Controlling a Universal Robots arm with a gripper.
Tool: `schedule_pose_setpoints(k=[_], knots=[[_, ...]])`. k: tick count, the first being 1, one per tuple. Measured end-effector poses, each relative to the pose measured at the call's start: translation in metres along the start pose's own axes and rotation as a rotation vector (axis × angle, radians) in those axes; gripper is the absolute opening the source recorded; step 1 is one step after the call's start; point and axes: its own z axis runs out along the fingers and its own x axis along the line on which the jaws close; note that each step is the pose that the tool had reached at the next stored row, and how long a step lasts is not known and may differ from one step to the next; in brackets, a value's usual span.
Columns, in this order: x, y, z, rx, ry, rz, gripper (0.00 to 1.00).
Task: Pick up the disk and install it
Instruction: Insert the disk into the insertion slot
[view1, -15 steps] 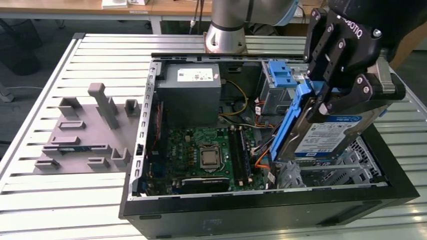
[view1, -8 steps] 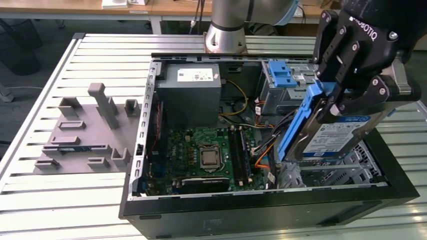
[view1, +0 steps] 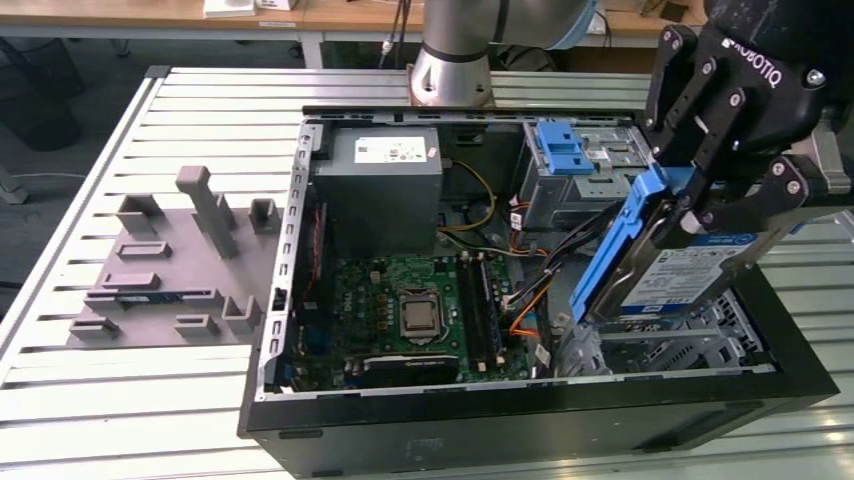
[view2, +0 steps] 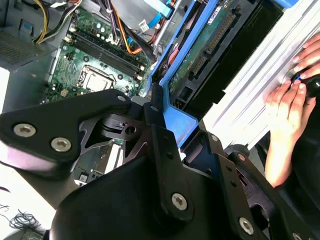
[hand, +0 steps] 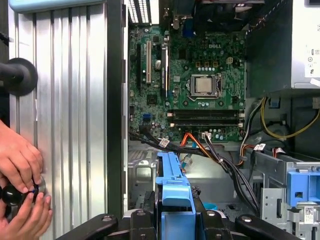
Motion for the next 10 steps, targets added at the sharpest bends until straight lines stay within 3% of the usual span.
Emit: schedule_pose_setpoints(k=[4, 10], knots=[[-0.0005, -0.0064, 0.0007, 0.0001, -0.0003, 0.0, 0.36], [-0.0006, -0.0089, 0.0014, 0.0, -0.0002, 0.001, 0.36]])
